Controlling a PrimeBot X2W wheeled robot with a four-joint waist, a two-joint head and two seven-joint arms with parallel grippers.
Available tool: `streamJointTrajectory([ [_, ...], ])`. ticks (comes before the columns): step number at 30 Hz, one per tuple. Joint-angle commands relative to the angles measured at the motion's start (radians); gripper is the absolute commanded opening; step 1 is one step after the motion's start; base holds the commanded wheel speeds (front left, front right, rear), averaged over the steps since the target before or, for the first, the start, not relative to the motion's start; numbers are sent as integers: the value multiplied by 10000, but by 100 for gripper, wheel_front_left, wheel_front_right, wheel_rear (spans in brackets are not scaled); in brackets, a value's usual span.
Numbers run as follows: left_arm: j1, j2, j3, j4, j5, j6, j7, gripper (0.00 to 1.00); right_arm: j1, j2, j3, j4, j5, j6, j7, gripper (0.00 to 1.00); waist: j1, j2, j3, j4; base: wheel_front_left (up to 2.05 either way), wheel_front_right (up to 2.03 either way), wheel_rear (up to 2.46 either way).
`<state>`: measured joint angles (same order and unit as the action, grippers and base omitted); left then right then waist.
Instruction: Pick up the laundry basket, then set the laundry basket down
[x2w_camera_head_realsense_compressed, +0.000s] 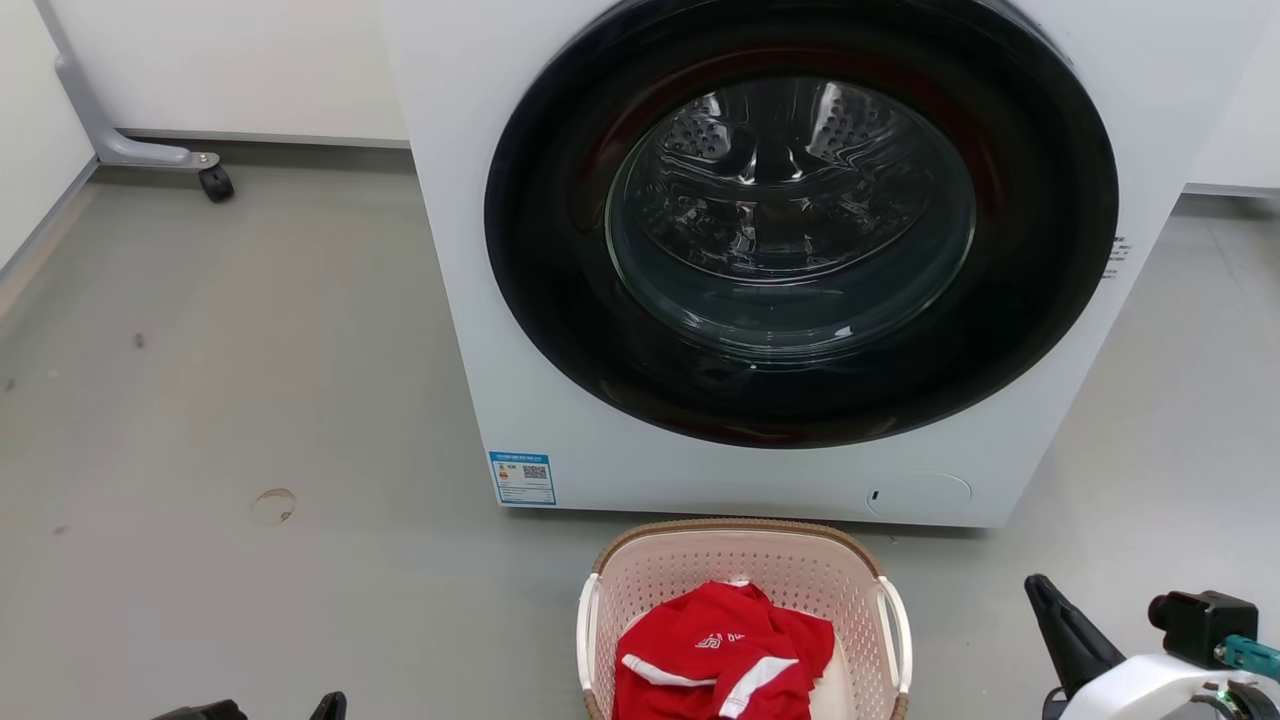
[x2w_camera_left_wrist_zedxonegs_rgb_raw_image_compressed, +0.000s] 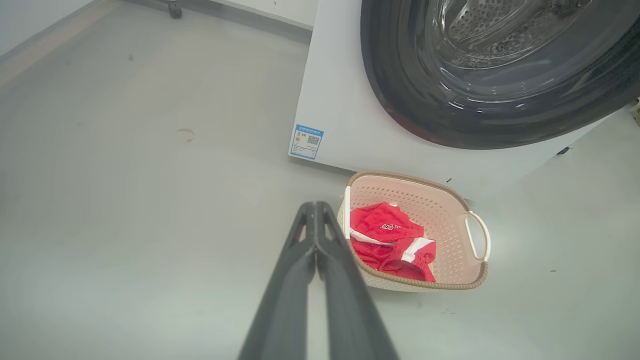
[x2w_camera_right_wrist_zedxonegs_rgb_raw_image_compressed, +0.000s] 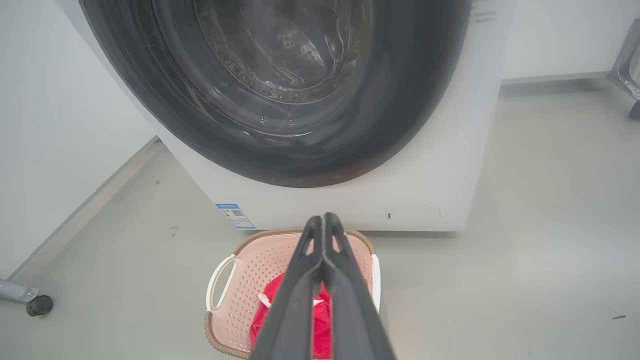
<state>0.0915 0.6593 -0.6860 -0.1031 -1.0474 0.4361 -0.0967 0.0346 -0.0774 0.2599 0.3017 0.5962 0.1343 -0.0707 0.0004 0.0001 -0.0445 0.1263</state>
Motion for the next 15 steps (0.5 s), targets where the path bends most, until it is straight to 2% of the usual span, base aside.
streamJointTrajectory([
  [1,-294,182,355,-90,-200,-147,-3,0,-333,-236,-206,-263,243,-4,17,0,19,-1,-6,-21,0,0,0],
  [6,-352,16,551,36,-438,-335,19,0,-377,-221,-319,-259,580,-5,74,0,-1,-1,26,-63,0,0,0],
  [15,-495,-372,1006,332,-959,-763,80,0,-475,-187,-584,-271,1340,-7,208,0,-3,-1,67,-158,0,0,0],
])
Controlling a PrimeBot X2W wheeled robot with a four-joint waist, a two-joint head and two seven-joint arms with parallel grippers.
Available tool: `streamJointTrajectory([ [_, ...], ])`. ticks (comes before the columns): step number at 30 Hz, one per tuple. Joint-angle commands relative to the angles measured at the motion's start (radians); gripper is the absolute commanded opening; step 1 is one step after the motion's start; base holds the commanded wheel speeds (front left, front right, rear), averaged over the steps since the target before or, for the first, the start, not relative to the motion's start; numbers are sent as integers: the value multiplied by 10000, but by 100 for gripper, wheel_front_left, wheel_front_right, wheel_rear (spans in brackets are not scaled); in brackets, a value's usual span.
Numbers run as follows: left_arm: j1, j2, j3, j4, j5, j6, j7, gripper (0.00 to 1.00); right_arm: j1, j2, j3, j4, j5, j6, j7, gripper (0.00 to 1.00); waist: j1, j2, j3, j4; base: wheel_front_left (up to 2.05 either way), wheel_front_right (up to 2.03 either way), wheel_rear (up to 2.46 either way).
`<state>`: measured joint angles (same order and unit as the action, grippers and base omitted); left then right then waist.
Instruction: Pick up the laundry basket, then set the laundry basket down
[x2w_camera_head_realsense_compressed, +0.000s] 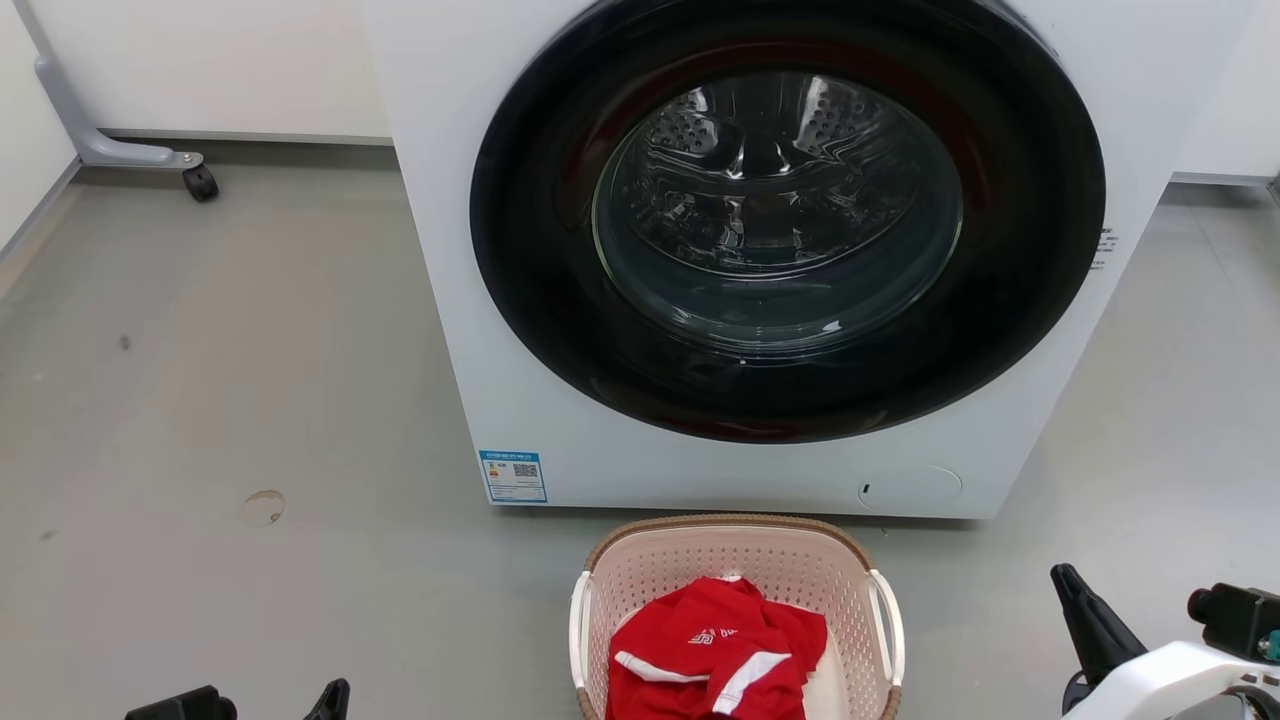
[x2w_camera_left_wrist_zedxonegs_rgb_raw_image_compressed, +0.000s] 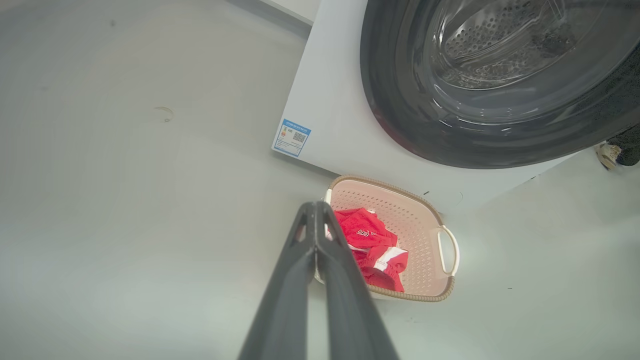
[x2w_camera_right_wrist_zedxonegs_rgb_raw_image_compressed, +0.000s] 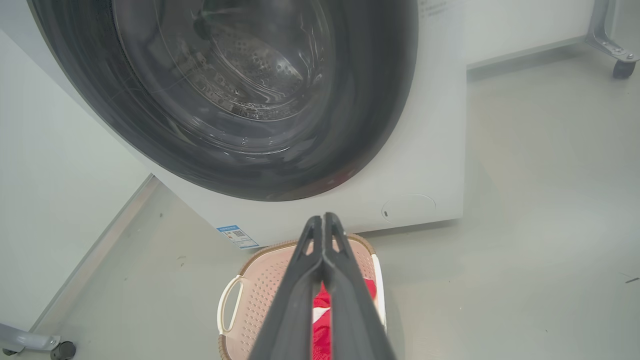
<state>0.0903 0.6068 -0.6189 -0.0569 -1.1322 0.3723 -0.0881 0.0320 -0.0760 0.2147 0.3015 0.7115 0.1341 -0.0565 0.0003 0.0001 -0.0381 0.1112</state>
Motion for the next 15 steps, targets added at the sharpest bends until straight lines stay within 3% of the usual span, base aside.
streamJointTrajectory([
  [1,-497,110,387,-98,-168,-172,1,0,-459,-197,-161,-271,272,-6,81,0,-3,-1,7,-18,0,0,0],
  [15,-689,-523,1141,300,-935,-825,127,0,-586,-142,-574,-311,1445,-10,293,0,-3,-1,63,-164,0,0,0],
])
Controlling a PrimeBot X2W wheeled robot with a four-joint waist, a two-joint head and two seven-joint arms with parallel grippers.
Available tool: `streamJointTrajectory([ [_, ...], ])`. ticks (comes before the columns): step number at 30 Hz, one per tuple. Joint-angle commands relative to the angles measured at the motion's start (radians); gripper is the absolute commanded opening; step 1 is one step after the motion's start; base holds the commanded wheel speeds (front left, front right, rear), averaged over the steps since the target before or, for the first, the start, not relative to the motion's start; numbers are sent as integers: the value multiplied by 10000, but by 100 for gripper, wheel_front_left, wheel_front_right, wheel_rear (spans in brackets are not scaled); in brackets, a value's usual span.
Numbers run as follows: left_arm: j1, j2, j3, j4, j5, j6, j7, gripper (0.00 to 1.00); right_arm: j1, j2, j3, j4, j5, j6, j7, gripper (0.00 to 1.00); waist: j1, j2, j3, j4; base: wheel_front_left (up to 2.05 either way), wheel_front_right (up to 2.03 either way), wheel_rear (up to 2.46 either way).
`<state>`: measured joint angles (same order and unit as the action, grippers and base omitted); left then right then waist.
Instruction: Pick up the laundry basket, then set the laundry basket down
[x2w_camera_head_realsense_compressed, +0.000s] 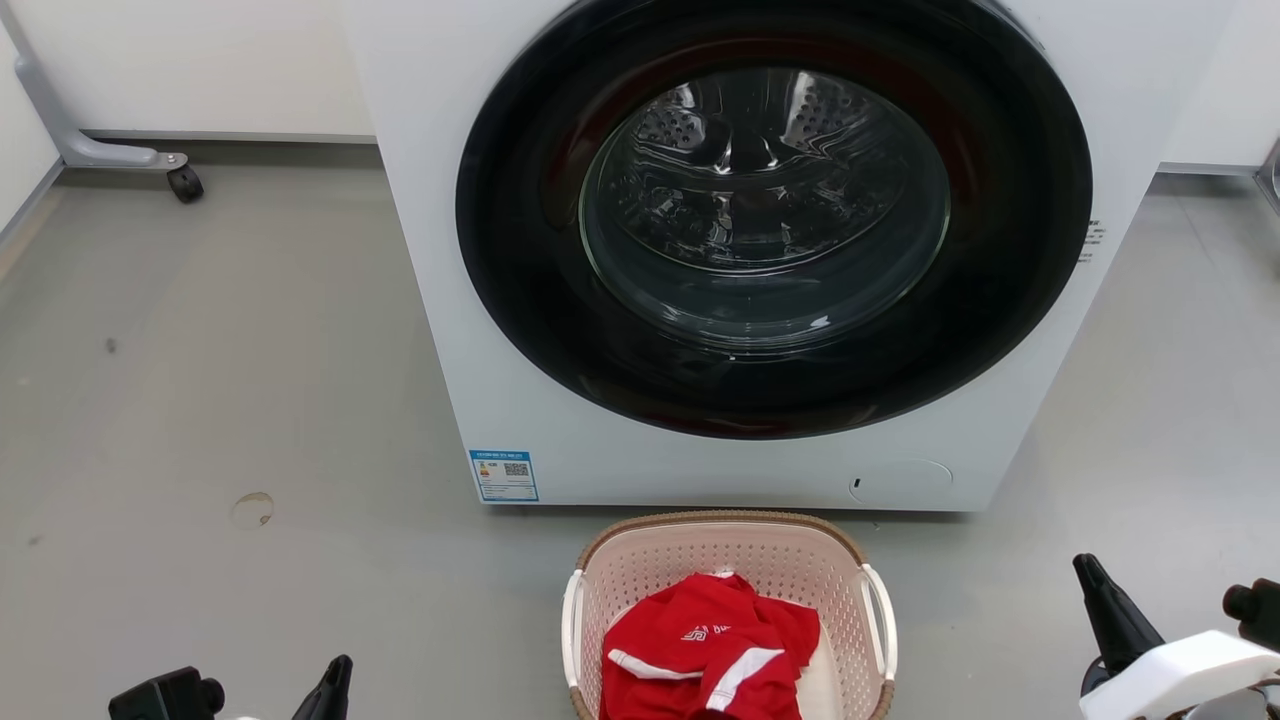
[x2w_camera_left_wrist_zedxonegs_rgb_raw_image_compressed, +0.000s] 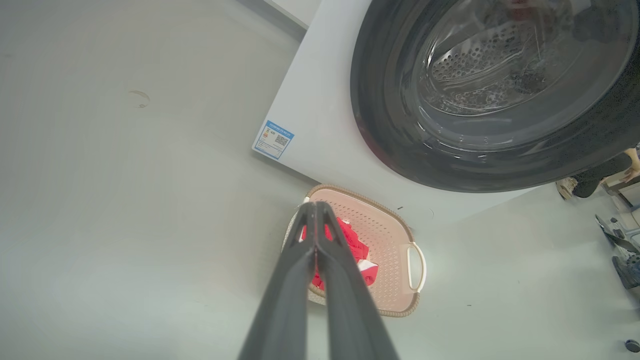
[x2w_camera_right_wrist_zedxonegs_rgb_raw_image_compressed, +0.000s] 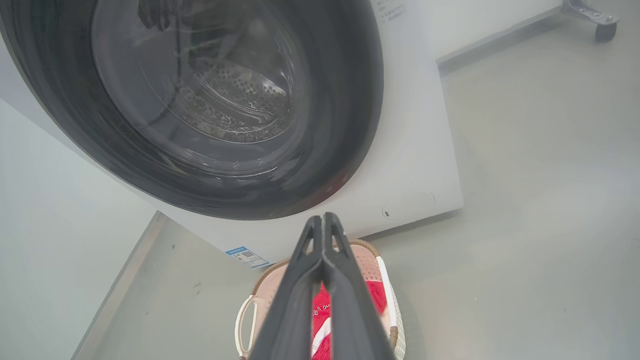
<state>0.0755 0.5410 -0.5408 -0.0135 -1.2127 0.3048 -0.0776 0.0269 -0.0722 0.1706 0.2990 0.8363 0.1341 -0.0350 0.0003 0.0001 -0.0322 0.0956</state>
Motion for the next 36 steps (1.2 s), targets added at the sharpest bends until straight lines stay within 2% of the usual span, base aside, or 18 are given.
streamJointTrajectory([
  [1,-554,87,417,-105,-183,-197,32,0,-544,-176,-163,-289,281,-10,94,0,-3,-1,7,-19,0,0,0],
  [36,-1028,-1629,2484,924,-1950,-1829,495,0,-858,-30,-1207,-390,3210,-19,632,0,-3,-1,144,-387,0,0,0],
])
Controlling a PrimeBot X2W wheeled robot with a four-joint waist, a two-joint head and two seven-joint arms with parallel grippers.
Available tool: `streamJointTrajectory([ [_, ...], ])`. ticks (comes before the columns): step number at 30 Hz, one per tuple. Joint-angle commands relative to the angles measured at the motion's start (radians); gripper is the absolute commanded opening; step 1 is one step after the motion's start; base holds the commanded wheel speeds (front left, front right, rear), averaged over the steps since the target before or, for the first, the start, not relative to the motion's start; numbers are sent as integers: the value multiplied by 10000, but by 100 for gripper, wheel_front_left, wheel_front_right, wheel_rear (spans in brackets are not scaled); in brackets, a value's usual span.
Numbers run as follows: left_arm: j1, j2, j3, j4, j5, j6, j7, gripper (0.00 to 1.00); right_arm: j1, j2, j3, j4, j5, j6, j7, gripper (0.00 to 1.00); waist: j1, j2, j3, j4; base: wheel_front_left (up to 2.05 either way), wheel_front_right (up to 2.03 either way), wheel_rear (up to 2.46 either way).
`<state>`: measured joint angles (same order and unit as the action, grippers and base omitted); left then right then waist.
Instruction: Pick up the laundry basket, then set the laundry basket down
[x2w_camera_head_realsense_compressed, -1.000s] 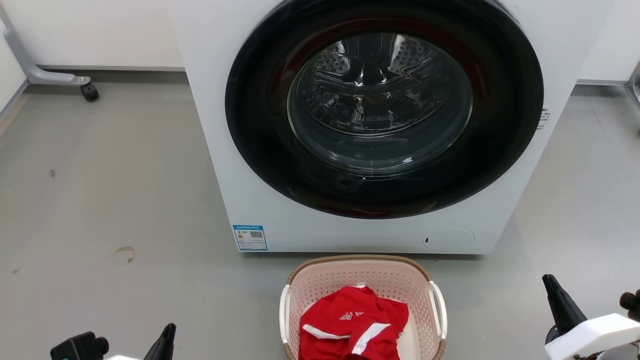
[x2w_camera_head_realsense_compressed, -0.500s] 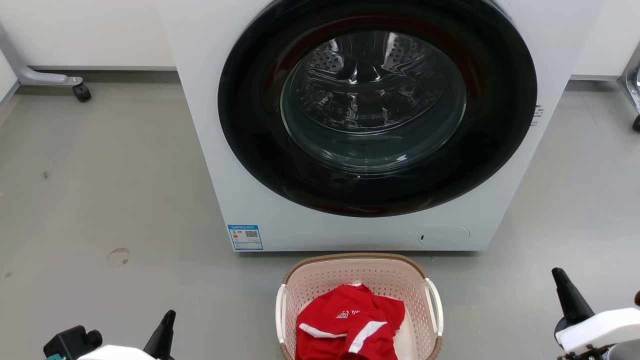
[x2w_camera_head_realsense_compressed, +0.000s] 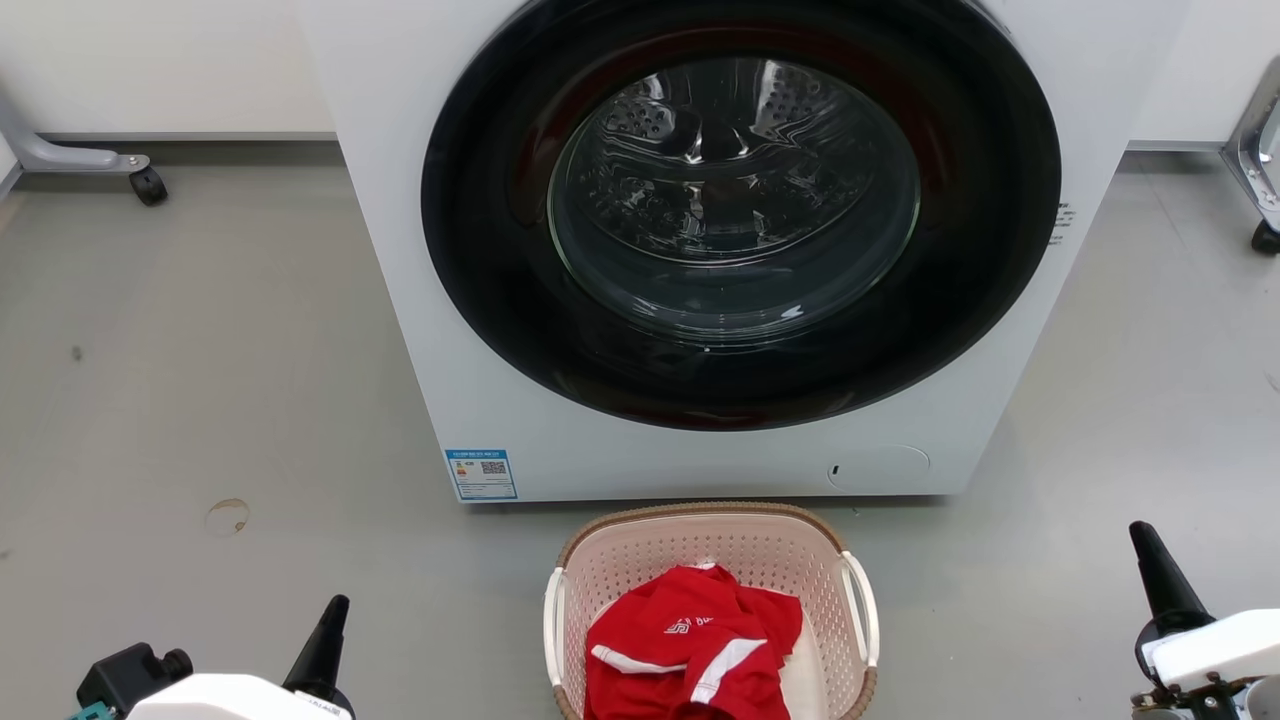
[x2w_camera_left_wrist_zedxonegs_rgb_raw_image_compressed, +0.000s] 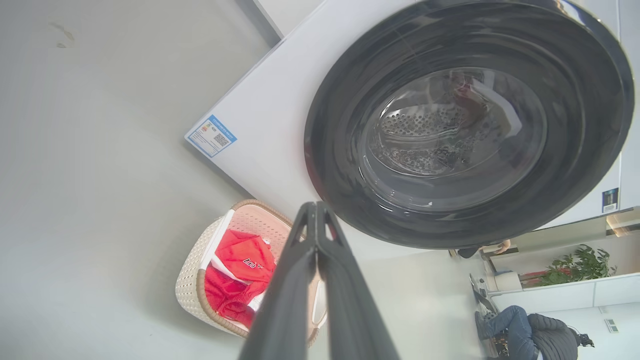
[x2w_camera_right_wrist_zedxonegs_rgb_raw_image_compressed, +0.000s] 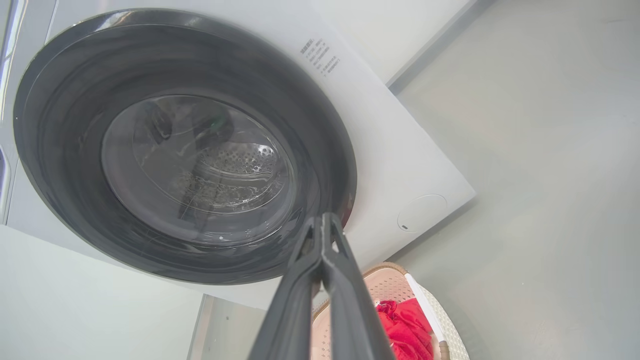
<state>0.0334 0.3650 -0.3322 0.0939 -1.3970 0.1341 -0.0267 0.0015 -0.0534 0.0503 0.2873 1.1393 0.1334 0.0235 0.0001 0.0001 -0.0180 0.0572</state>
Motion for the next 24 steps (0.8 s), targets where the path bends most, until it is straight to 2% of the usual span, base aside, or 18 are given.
streamJointTrajectory([
  [1,-621,80,459,-120,-155,-169,2,0,-613,-213,-34,-276,264,-12,62,0,-1,-1,6,-13,0,0,0],
  [24,-941,-1110,1903,569,-1244,-1242,376,0,-820,-114,-725,-342,2184,-18,420,0,-1,-1,95,-255,0,0,0],
])
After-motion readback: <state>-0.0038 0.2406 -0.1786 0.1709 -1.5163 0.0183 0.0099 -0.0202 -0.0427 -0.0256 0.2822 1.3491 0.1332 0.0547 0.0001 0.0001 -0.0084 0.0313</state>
